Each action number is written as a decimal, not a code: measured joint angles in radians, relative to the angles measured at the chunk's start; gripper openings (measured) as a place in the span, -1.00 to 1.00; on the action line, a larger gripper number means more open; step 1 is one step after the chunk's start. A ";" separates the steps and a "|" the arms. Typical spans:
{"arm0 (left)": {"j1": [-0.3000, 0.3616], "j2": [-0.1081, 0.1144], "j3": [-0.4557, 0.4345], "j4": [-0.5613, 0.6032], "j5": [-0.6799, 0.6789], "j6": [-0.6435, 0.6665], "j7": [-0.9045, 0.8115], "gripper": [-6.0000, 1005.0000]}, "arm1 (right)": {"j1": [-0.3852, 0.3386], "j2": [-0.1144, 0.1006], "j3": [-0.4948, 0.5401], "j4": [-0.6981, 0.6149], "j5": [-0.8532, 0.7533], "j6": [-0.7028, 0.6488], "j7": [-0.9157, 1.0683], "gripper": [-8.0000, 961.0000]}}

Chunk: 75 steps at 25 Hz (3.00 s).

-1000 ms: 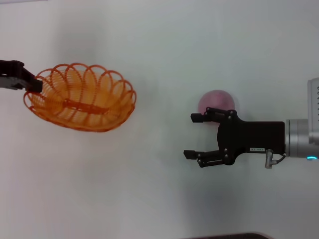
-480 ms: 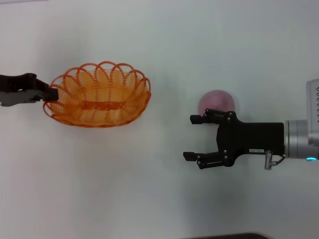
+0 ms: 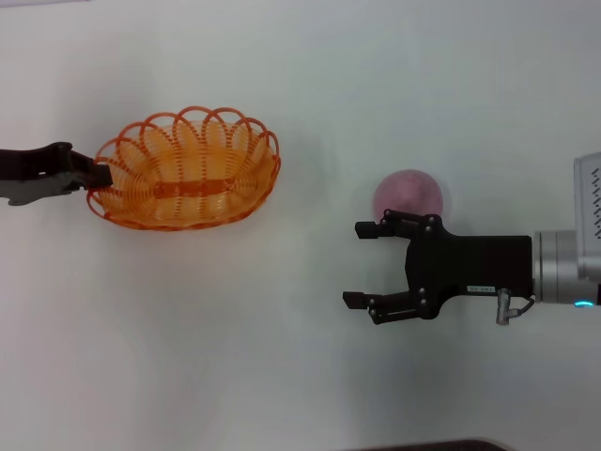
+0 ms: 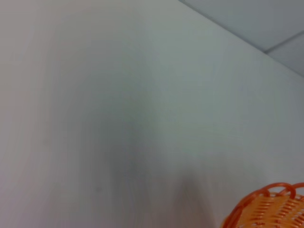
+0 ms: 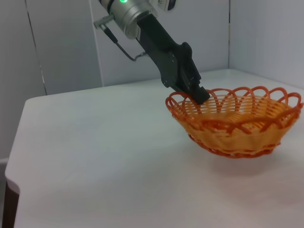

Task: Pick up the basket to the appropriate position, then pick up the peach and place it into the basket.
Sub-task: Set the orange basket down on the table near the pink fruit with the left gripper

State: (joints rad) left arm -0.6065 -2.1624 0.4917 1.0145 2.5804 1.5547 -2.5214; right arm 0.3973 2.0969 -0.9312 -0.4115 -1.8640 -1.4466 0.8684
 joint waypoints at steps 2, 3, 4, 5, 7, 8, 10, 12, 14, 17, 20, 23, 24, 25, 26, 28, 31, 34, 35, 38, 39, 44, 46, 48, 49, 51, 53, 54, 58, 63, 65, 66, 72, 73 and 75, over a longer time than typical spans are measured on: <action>0.005 -0.001 0.005 -0.002 -0.001 -0.011 0.001 -0.86 | 0.000 0.000 0.000 0.002 0.000 0.000 -0.006 0.97; 0.007 -0.001 0.008 -0.003 -0.001 -0.016 0.001 -0.86 | 0.000 0.000 0.000 0.003 0.000 0.000 -0.007 0.97; 0.009 -0.001 0.009 -0.004 -0.001 -0.020 0.001 -0.86 | 0.000 0.000 0.000 0.004 0.000 0.000 -0.007 0.97; 0.009 -0.001 0.009 -0.004 -0.001 -0.020 0.001 -0.86 | 0.000 0.000 0.000 0.006 0.000 0.000 -0.008 0.97; 0.014 -0.004 0.020 -0.006 -0.006 -0.032 0.002 -0.86 | 0.000 0.000 0.000 0.011 0.000 0.000 -0.011 0.97; 0.015 -0.004 0.024 -0.006 -0.008 -0.034 0.002 -0.86 | 0.001 0.000 0.000 0.012 0.000 0.000 -0.012 0.97; 0.017 -0.005 0.031 -0.006 -0.013 -0.040 0.002 -0.86 | 0.002 0.000 0.000 0.012 0.000 0.001 -0.012 0.97; 0.017 -0.005 0.037 -0.007 -0.013 -0.044 0.002 -0.86 | 0.003 0.000 0.000 0.012 0.000 0.001 -0.012 0.97; 0.020 -0.005 0.045 -0.008 -0.013 -0.053 0.002 -0.86 | 0.004 0.000 0.000 0.013 0.000 0.001 -0.012 0.96; 0.028 -0.007 0.054 -0.009 -0.020 -0.065 -0.001 -0.86 | 0.004 0.000 0.000 0.013 0.000 0.002 -0.013 0.96; 0.038 -0.007 0.057 -0.019 -0.037 -0.077 -0.004 -0.86 | 0.005 0.000 0.000 0.013 0.000 0.002 -0.013 0.96; 0.051 -0.006 0.058 -0.038 -0.060 -0.099 -0.005 -0.86 | 0.006 0.000 0.000 0.013 0.000 0.002 -0.013 0.97; 0.053 -0.006 0.059 -0.041 -0.063 -0.104 -0.005 -0.86 | 0.006 0.000 0.000 0.013 0.000 0.002 -0.013 0.97; 0.055 -0.006 0.060 -0.044 -0.064 -0.107 -0.005 -0.86 | 0.006 0.000 0.000 0.014 0.000 0.002 -0.013 0.97; 0.055 -0.006 0.060 -0.046 -0.064 -0.109 -0.005 -0.86 | 0.006 0.000 0.000 0.014 0.000 0.002 -0.013 0.97; 0.055 -0.007 0.061 -0.047 -0.065 -0.109 -0.004 -0.86 | 0.007 0.000 0.000 0.014 0.000 0.002 -0.013 0.97; 0.055 -0.007 0.069 -0.047 -0.065 -0.110 -0.003 -0.84 | 0.008 0.000 0.000 0.014 0.000 0.002 -0.013 0.97; 0.055 -0.007 0.075 -0.049 -0.070 -0.111 -0.005 -0.78 | 0.008 0.000 0.000 0.014 0.000 0.002 -0.013 0.97; 0.055 -0.007 0.075 -0.049 -0.075 -0.111 -0.005 -0.76 | 0.008 0.000 0.000 0.015 0.000 0.002 -0.013 0.97; 0.059 -0.006 0.076 -0.052 -0.089 -0.111 -0.005 -0.70 | 0.008 0.000 0.000 0.016 0.000 0.002 -0.013 0.97; 0.059 -0.005 0.076 -0.054 -0.091 -0.110 -0.003 -0.67 | 0.008 0.000 0.000 0.018 0.000 0.002 -0.013 0.97; 0.063 -0.001 0.089 -0.059 -0.104 -0.103 0.009 -0.51 | 0.009 0.000 0.000 0.024 0.000 0.004 -0.013 0.97; 0.065 0.000 0.103 -0.056 -0.105 -0.102 0.013 -0.44 | 0.010 0.000 0.000 0.024 0.000 0.005 -0.013 0.97; 0.067 0.000 0.110 -0.049 -0.106 -0.102 0.018 -0.38 | 0.011 0.000 0.000 0.024 0.000 0.005 -0.013 0.97; 0.068 0.001 0.111 -0.043 -0.105 -0.102 0.019 -0.35 | 0.011 0.000 0.000 0.024 0.000 0.006 -0.013 0.97; 0.073 0.002 0.111 -0.031 -0.100 -0.106 0.021 -0.15 | 0.012 0.000 0.000 0.024 0.000 0.006 -0.014 0.97; 0.080 0.007 0.111 -0.021 -0.096 -0.111 0.028 0.05 | 0.012 0.000 0.000 0.024 0.001 0.006 -0.014 0.97; 0.082 0.010 0.111 -0.017 -0.096 -0.113 0.033 0.15 | 0.012 0.000 0.000 0.024 0.001 0.006 -0.014 0.97; 0.096 0.030 0.102 -0.008 -0.122 -0.110 0.111 0.47 | 0.014 0.000 0.000 0.024 0.002 0.006 -0.014 0.97; 0.118 0.044 0.099 -0.008 -0.175 -0.112 0.227 0.70 | 0.018 0.000 0.000 0.023 0.002 0.006 -0.014 0.97; 0.128 0.048 0.097 -0.009 -0.211 -0.097 0.311 0.78 | 0.019 0.000 0.000 0.023 0.002 0.006 -0.014 0.97; 0.136 0.047 0.096 -0.008 -0.230 -0.087 0.375 0.78 | 0.019 0.000 0.000 0.023 0.002 0.006 -0.014 0.96; 0.176 0.037 0.099 -0.012 -0.302 -0.044 0.699 0.77 | 0.020 0.000 0.000 0.023 0.001 0.007 -0.014 0.97; 0.180 0.037 0.099 -0.015 -0.307 -0.038 0.735 0.77 | 0.020 0.000 0.000 0.023 0.001 0.007 -0.014 0.97; 0.184 0.037 0.099 -0.023 -0.313 -0.025 0.785 0.77 | 0.020 0.000 0.000 0.023 0.000 0.008 -0.014 0.97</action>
State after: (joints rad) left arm -0.4223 -2.1252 0.5907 0.9919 2.2676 1.5302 -1.7363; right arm 0.4176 2.0970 -0.9311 -0.3881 -1.8638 -1.4389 0.8543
